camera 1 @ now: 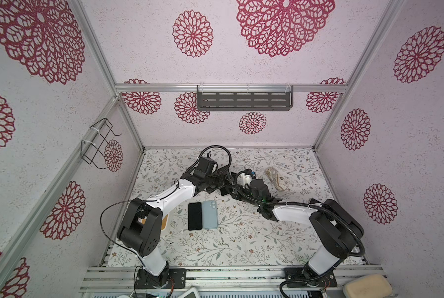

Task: Take the phone out of the phone case
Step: Pick up the phone from the top-left of the table.

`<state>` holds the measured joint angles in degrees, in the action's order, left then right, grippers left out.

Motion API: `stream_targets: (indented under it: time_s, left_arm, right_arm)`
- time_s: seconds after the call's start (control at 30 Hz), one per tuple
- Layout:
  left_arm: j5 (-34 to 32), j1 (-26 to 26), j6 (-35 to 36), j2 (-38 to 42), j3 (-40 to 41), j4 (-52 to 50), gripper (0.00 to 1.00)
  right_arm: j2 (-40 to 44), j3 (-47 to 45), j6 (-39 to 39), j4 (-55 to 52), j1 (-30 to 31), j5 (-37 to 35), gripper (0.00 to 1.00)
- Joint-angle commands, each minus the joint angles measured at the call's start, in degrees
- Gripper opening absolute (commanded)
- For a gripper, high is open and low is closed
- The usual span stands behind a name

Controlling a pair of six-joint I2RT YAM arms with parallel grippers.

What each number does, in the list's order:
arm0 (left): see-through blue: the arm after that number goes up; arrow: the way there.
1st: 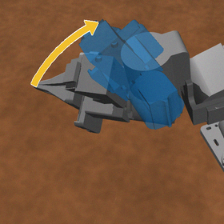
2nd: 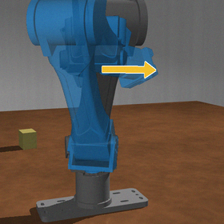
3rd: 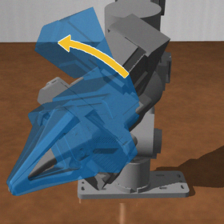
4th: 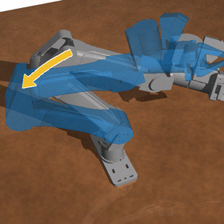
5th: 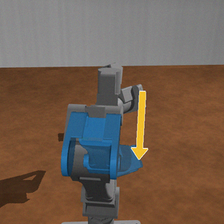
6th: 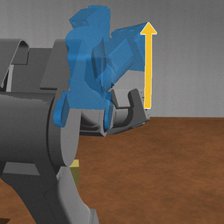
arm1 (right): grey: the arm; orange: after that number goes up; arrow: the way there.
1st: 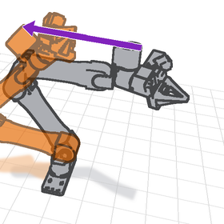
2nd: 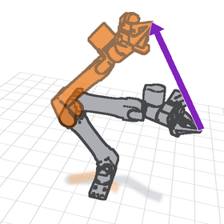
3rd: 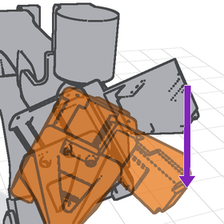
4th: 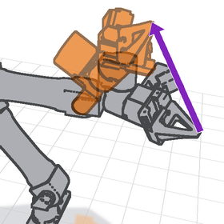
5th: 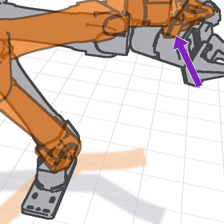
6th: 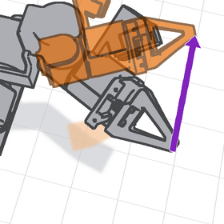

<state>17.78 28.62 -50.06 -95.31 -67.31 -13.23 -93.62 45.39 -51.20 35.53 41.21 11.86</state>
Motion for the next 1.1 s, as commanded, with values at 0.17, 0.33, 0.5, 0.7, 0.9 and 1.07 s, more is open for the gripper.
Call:
stream_targets:
  time_s: [0.17,0.33,0.5,0.7,0.9,1.07]
  left_arm:
    - [8.7,-1.4,-0.6,10.7,12.1,28.1,0.97]
    - [19.9,-3.2,-2.2,13.8,17.6,42.3,0.97]
    - [27.7,-3.3,-0.1,14.6,17.2,43.1,0.97]
    - [29.7,-3.3,3.3,15.7,16.6,37.7,0.97]
    - [25.8,-3.4,11.5,19.4,15.8,23.3,0.97]
    - [24.3,-3.7,16.9,19.9,12.0,13.9,0.97]
  right_arm:
    - [14.6,-2.3,7.1,-5.5,-0.9,6.5,0.00]
    - [22.4,-2.6,11.3,-13.2,-2.9,11.7,0.00]
    - [28.2,-2.9,14.1,-16.3,-5.3,16.0,0.00]
    - [31.9,-4.1,13.2,-14.7,-7.7,18.4,0.00]
    - [32.9,-3.6,13.0,-15.1,-8.9,19.9,0.00]
    - [33.6,-4.3,12.6,-13.2,-9.0,21.2,0.00]
